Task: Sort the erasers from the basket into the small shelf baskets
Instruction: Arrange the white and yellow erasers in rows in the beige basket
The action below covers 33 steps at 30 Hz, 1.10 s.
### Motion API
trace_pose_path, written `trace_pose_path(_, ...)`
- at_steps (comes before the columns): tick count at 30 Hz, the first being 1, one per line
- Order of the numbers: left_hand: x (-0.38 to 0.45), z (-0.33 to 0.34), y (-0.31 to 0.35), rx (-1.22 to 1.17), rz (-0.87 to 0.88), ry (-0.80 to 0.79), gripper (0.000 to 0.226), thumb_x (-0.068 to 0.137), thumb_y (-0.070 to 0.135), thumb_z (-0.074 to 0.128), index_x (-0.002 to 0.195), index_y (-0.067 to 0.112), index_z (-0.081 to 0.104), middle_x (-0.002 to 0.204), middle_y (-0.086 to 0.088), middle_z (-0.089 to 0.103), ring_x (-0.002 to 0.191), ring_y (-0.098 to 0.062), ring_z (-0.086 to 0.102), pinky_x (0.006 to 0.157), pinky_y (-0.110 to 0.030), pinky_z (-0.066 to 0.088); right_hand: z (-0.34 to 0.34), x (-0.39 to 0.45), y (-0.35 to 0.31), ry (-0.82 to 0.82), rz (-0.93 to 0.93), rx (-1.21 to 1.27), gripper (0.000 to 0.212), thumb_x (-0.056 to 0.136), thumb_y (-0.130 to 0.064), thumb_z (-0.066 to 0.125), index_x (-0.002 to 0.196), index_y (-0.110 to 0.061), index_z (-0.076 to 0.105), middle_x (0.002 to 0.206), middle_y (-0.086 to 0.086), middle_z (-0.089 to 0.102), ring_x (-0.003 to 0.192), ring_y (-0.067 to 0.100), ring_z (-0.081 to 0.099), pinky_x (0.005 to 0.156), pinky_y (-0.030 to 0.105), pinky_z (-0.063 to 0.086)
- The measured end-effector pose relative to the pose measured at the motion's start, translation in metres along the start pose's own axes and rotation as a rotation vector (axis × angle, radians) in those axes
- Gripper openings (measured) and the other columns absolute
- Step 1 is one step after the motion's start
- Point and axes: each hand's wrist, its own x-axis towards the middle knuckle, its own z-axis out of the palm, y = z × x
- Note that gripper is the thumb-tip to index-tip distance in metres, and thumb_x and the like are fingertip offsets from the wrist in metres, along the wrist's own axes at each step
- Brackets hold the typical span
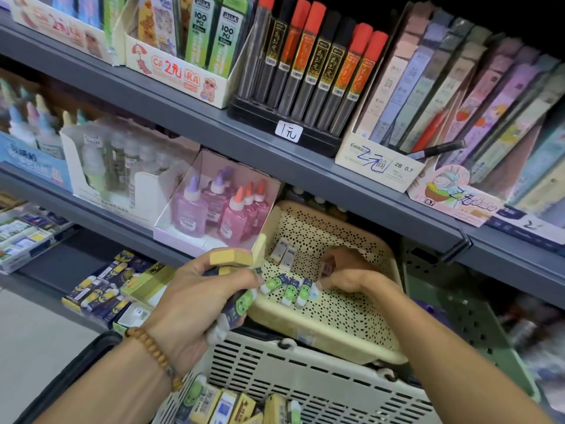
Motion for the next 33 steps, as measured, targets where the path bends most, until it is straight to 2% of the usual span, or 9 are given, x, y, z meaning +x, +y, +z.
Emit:
trace_pose_path(3, 0.001, -0.001, 0.003, -0.013, 0.015, -0.012, 0.032, 0.051, 0.010, 0.082, 0.082, 0.017, 0.075, 0.072, -0.014, 0.069, 0.059, -0.025, 0.054, 0.064, -0.030, 0.039, 0.002, 0.015, -0.013, 0.052, -0.062, 0.179, 0.052, 0.073, -0.023, 0.084, 0.118, -0.024, 0.058, 0.106, -0.008, 0.057, 0.104, 0.016, 0.056, 0.069, 0.019, 0.039)
trace_pose_path(9, 0.003, -0.002, 0.006, -0.024, 0.037, -0.008, 0.024, 0.062, 0.002, 0.079, 0.083, 0.011, 0.072, 0.070, -0.012, 0.066, 0.061, -0.024, 0.053, 0.046, -0.025, 0.046, 0.012, 0.029, -0.030, 0.041, -0.190, 0.123, 0.070, 0.072, -0.046, 0.081, 0.132, -0.028, 0.052, 0.137, -0.004, 0.053, 0.121, 0.016, 0.052, 0.093, 0.026, 0.039)
trace_pose_path(14, 0.003, -0.003, 0.006, -0.040, 0.030, -0.014, 0.034, 0.052, 0.008, 0.081, 0.085, 0.014, 0.073, 0.071, -0.013, 0.067, 0.062, -0.026, 0.054, 0.063, -0.030, 0.036, 0.015, 0.038, -0.036, 0.106, -0.212, 0.036, 0.050, 0.073, -0.044, 0.082, 0.116, -0.028, 0.063, 0.130, -0.001, 0.054, 0.119, 0.020, 0.053, 0.100, 0.034, 0.044)
trace_pose_path(17, 0.003, -0.002, 0.005, -0.034, 0.033, -0.012, 0.033, 0.054, 0.007, 0.081, 0.086, 0.014, 0.073, 0.070, -0.011, 0.067, 0.061, -0.025, 0.054, 0.057, -0.028, 0.042, 0.011, 0.038, -0.035, 0.092, -0.214, 0.021, 0.051, 0.077, -0.042, 0.079, 0.123, -0.027, 0.061, 0.135, 0.001, 0.049, 0.125, 0.023, 0.049, 0.105, 0.034, 0.039)
trace_pose_path(20, 0.003, -0.001, 0.006, -0.029, 0.028, -0.019, 0.025, 0.063, 0.003, 0.079, 0.085, 0.014, 0.072, 0.070, -0.011, 0.066, 0.060, -0.023, 0.052, 0.050, -0.026, 0.044, 0.008, 0.027, -0.034, 0.145, -0.216, -0.006, 0.047, 0.085, -0.048, 0.068, 0.126, -0.029, 0.059, 0.135, -0.001, 0.049, 0.124, 0.021, 0.050, 0.101, 0.031, 0.039)
trace_pose_path(23, 0.004, -0.003, 0.007, -0.018, 0.025, -0.022, 0.026, 0.061, 0.006, 0.079, 0.085, 0.014, 0.072, 0.069, -0.011, 0.065, 0.056, -0.022, 0.051, 0.058, -0.027, 0.040, 0.005, 0.006, -0.030, 0.140, -0.205, 0.001, 0.032, 0.084, -0.058, 0.064, 0.103, -0.032, 0.065, 0.113, -0.010, 0.062, 0.105, 0.015, 0.060, 0.090, 0.032, 0.050)
trace_pose_path(27, 0.002, -0.003, 0.007, -0.010, 0.029, -0.022, 0.024, 0.064, 0.003, 0.079, 0.085, 0.012, 0.072, 0.068, -0.011, 0.065, 0.050, -0.020, 0.052, 0.052, -0.025, 0.045, 0.011, -0.025, -0.028, -0.118, -0.156, -0.091, 0.086, 0.062, -0.070, 0.074, 0.135, -0.030, 0.050, 0.138, -0.006, 0.051, 0.123, 0.019, 0.052, 0.103, 0.036, 0.043)
trace_pose_path(30, 0.001, -0.002, 0.006, -0.019, 0.030, -0.010, 0.022, 0.066, 0.001, 0.078, 0.084, 0.011, 0.071, 0.067, -0.011, 0.064, 0.046, -0.018, 0.052, 0.044, -0.023, 0.046, 0.028, -0.027, -0.036, -0.053, -0.198, -0.152, 0.072, 0.071, -0.055, 0.078, 0.132, -0.030, 0.048, 0.124, -0.005, 0.056, 0.114, 0.020, 0.056, 0.099, 0.035, 0.046)
trace_pose_path(33, 0.000, -0.003, 0.006, -0.030, 0.037, -0.007, 0.021, 0.063, 0.003, 0.079, 0.081, 0.013, 0.071, 0.067, -0.011, 0.062, 0.048, -0.020, 0.049, 0.052, -0.023, 0.045, 0.032, -0.021, -0.047, 0.011, -0.222, -0.130, 0.065, 0.075, -0.046, 0.079, 0.131, -0.027, 0.051, 0.123, -0.002, 0.057, 0.113, 0.022, 0.057, 0.098, 0.036, 0.047)
